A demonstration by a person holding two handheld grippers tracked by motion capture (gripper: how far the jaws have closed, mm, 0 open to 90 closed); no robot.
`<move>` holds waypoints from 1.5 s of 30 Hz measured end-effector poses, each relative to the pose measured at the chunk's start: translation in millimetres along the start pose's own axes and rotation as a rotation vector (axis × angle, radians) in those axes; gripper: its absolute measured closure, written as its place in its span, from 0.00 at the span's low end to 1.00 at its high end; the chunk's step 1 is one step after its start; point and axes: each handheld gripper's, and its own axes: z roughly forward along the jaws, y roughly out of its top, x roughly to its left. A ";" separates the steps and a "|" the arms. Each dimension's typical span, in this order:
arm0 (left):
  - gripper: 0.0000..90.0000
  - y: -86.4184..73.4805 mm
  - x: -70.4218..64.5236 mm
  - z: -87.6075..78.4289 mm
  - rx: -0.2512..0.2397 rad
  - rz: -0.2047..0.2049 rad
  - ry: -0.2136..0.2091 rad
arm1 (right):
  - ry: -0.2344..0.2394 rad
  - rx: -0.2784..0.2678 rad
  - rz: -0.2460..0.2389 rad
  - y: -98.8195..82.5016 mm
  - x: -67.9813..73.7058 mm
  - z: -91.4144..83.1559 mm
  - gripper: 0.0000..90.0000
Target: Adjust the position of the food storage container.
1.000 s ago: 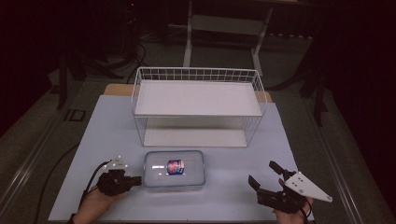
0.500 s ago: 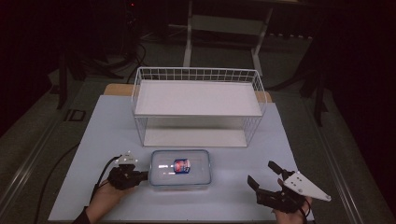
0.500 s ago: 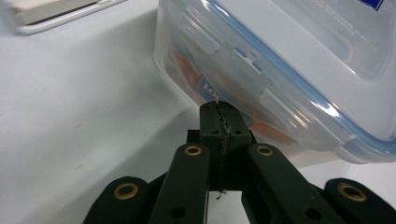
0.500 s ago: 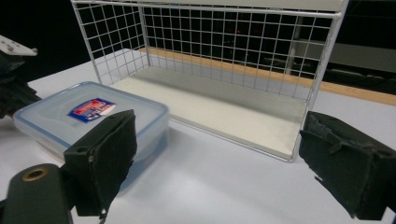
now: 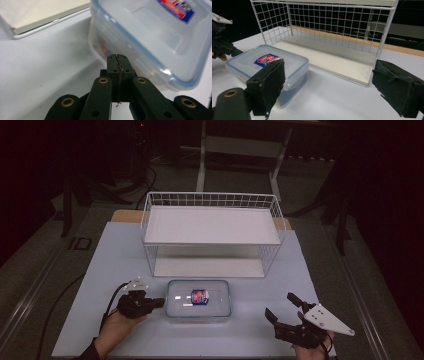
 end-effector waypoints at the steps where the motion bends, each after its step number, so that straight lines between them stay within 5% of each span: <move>1: 0.99 0.0 0.0 0.0 0.000 0.000 0.000 | 0.000 0.000 0.000 0.0 0.0 0.0 0.12; 22: 0.99 17.7 -10.3 26.6 0.034 0.016 -0.045 | 0.003 0.015 -0.001 -1.2 1.2 2.3 0.12; 33: 0.95 16.1 -10.4 14.2 0.028 0.028 -0.036 | 0.015 0.006 0.008 -0.7 2.4 2.3 0.14; 39: 0.78 21.2 -13.0 -11.9 -0.036 0.038 -0.050 | 0.023 0.017 -0.006 -0.2 6.6 6.3 0.14; 45: 0.40 27.4 -11.5 -27.3 -0.105 -0.001 -0.166 | 0.042 0.028 -0.032 5.8 10.9 9.3 0.15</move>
